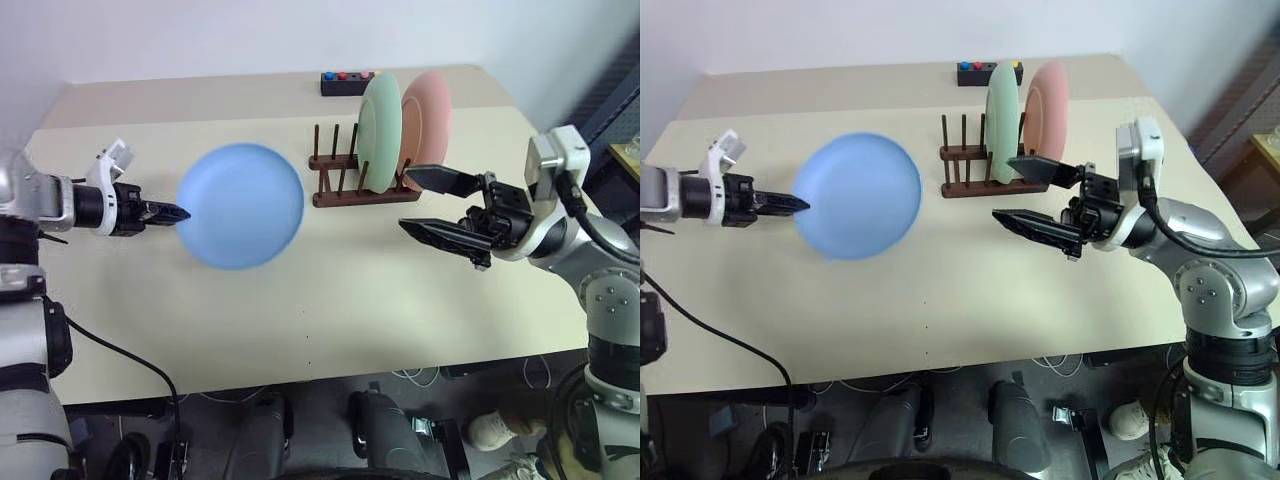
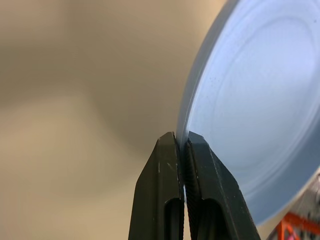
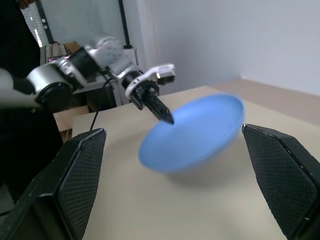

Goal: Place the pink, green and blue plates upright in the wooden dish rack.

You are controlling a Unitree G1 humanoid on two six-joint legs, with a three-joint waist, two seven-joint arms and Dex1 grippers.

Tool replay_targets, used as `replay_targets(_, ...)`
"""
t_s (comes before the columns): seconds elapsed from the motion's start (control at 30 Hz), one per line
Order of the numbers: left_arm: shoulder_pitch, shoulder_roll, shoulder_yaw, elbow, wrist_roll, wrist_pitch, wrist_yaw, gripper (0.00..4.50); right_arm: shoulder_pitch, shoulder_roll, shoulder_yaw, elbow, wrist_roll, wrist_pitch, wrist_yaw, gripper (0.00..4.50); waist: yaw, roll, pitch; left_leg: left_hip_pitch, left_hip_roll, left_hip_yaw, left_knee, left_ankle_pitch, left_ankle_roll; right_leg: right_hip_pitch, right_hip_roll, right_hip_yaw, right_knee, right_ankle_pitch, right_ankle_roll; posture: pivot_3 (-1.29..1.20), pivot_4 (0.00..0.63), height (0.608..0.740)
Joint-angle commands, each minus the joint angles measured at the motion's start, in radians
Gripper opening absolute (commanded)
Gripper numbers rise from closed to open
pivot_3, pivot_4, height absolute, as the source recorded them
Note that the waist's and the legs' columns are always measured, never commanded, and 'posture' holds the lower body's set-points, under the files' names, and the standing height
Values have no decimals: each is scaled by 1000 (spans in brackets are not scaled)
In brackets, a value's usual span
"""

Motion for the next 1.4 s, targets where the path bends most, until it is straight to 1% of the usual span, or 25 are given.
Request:
replay_targets(0.03, 27, -140, 311, -176, -77, -181, 171, 39, -52, 29, -19, 7, -3, -26, -52, 4500, 4, -1, 0, 0, -1, 0, 1, 0, 0, 0, -2, -1, 1, 0, 0, 0, 150, 740)
replay_targets(0.1, 40, -227, 428, -238, -112, -200, 267, 39, -56, 41, -24, 11, -6, -31, -71, 4500, 3, -1, -1, 0, -2, 0, 2, 0, 0, 0, -4, -1, 2, 0, 0, 0, 150, 740)
replay_targets(0.17, 61, -307, 506, -300, -146, -243, 348, 39, -58, 51, -26, 17, -13, -36, -92, 4500, -1, -1, -1, -1, -2, 0, 3, 0, 0, 1, -4, -1, 1, 0, 0, 0, 150, 740)
replay_targets(0.2, 71, -332, 525, -326, -164, -261, 370, 39, -59, 55, -26, 18, -16, -36, -99, 4500, -1, -1, -1, 0, -2, 0, 3, 0, 0, 0, -4, -1, 2, 0, 0, 0, 150, 740)
replay_targets(0.23, 87, -409, 568, -380, -205, -286, 419, 39, -67, 88, -18, 19, -34, -50, -149, 4500, -1, -1, -1, 0, -2, 0, 2, 0, 0, 0, -4, -1, 2, 0, 0, 0, 150, 740)
replay_targets(0.27, 99, -464, 597, -418, -237, -301, 459, 39, -72, 112, -11, 21, -49, -62, -184, 4500, -1, -2, -1, 0, -2, 0, 2, 0, 0, 0, -4, -1, 2, 0, 0, 0, 150, 740)
replay_targets(0.33, 115, -595, 646, -492, -303, -363, 550, 39, -80, 173, 20, 14, -124, -110, -271, 4500, -1, -2, -1, 0, -2, 0, 2, 0, 0, 0, -5, 0, 2, 0, 0, 0, 150, 740)
replay_targets(0.4, 119, -682, 668, -533, -350, -433, 631, 39, -88, 230, 16, 4, -116, -109, -341, 4500, 0, -2, -1, 0, -2, 0, 2, 0, -1, 0, -6, 0, 2, 0, 0, 0, 150, 740)
replay_targets(0.47, 130, -756, 679, -569, -426, -483, 686, 39, -88, 283, 23, -23, -117, -108, -407, 4500, -1, -2, -1, -1, -2, 0, 2, 0, -1, 0, -5, 0, 2, 0, 0, 0, 150, 740)
replay_targets(0.57, 170, -890, 668, -615, -560, -542, 766, 39, -60, 348, 87, -85, -173, -120, -491, 4500, -1, -2, -1, -1, -2, 1, 1, 0, -1, 0, -4, 0, 2, 0, 0, 0, 150, 740)
replay_targets(0.6, 196, -911, 641, -631, -578, -548, 771, 39, -56, 364, 96, -94, -185, -118, -517, 4500, -1, -2, -1, 0, -2, 1, 1, 0, -1, 0, -4, 0, 1, 0, 0, 0, 150, 740)
replay_targets(0.73, 264, -923, 565, -663, -667, -588, 796, 39, -28, 378, 169, -133, -268, -116, -564, 4500, -2, -2, -1, 0, -3, 1, 1, 1, -1, 0, -3, 0, 1, 0, 0, 0, 150, 740)
replay_targets(0.83, 306, -898, 523, -674, -707, -608, 816, 39, -17, 366, 239, -171, -338, -121, -569, 4500, -3, -2, -1, 0, -3, 1, 1, 1, -1, 0, -2, 0, 1, 0, 0, 0, 150, 740)
replay_targets(0.93, 365, -882, 470, -706, -753, -622, 820, 39, -39, 429, 249, -199, -322, -86, -645, 4500, -4, -2, -2, 0, -3, 1, 1, 1, -1, 0, -2, 0, 1, 0, 0, 0, 150, 740)
replay_targets(1.0, 393, -878, 426, -722, -774, -638, 837, 39, -49, 455, 279, -212, -357, -85, -676, 4500, -3, -2, -2, 0, -3, 1, 1, 1, -1, 0, -2, 0, 1, 0, 0, 0, 150, 740)
replay_targets(1.03, 401, -873, 408, -724, -783, -646, 844, 39, -50, 461, 287, -218, -364, -86, -677, 4500, -1, -2, -2, 0, -3, 1, 1, 1, -1, 0, -2, 0, 2, 0, 0, 0, 150, 740)
replay_targets(1.1, 410, -865, 384, -722, -785, -677, 854, 39, -63, 433, 296, -226, -436, -157, -658, 4500, 1, -2, -2, 0, -3, 0, 1, 1, -1, 0, -2, 0, 1, 0, 0, 0, 150, 740)
replay_targets(1.17, 406, -850, 371, -709, -781, -715, 863, 39, -86, 372, 308, -224, -573, -281, -635, 4500, 2, -2, -2, 0, -4, 0, 1, 1, 0, 1, -3, 0, 0, 0, 0, 0, 150, 740)
replay_targets(1.27, 409, -827, 345, -695, -773, -761, 875, 39, -104, 286, 354, -217, -711, -394, -581, 4500, -1, -2, -2, 0, -7, 0, 1, 1, 0, 1, -2, 0, -1, 0, 0, 0, 150, 740)
replay_targets(1.3, 409, -815, 323, -688, -738, -778, 875, 39, -128, 219, 402, -197, -858, -481, -576, 4500, -1, -2, -2, 1, -7, 0, 0, 1, 0, 1, -2, 0, 0, 0, 0, 0, 150, 740)
replay_targets(1.33, 410, -806, 305, -684, -714, -792, 875, 39, -144, 174, 435, -179, -968, -548, -574, 4500, -2, -2, -2, 1, -7, 0, 0, 1, 0, 1, -2, 0, 0, 0, 0, 0, 150, 740)
replay_targets(1.37, 412, -799, 290, -681, -700, -805, 874, 39, -153, 144, 457, -166, -1040, -595, -576, 4500, -3, -2, -2, 1, -7, 0, -1, 1, -1, 1, -2, 0, -1, 0, 0, 0, 150, 740)
replay_targets(1.4, 413, -795, 278, -679, -695, -816, 872, 39, -181, 83, 506, -128, -1200, -681, -592, 4500, -4, -2, -2, 1, -7, 0, -1, 1, -1, 1, -1, 0, -1, 0, 0, 0, 150, 740)
